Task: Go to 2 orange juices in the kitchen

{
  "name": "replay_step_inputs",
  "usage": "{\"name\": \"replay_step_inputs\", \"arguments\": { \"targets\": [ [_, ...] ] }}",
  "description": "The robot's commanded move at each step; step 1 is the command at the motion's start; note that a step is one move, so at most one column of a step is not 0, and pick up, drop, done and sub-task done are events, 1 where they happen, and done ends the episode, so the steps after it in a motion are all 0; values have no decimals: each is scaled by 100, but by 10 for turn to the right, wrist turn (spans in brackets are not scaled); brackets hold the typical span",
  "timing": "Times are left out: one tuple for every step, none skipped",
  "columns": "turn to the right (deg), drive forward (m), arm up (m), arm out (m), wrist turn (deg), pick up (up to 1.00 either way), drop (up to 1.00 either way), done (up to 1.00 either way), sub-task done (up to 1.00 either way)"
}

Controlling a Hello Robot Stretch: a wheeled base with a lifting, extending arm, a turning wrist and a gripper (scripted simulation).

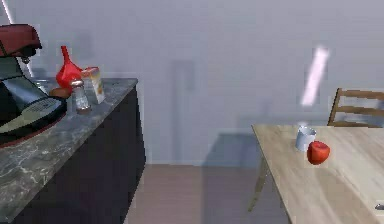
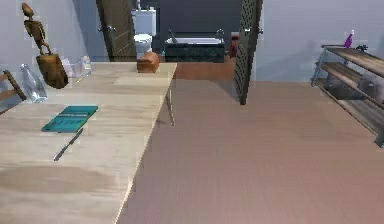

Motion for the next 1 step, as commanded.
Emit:
{"name": "replay_step_inputs", "arguments": {
  "targets": [
    [0, 55, 0, 0, 0, 0, 0, 0, 0]
  ]
}}
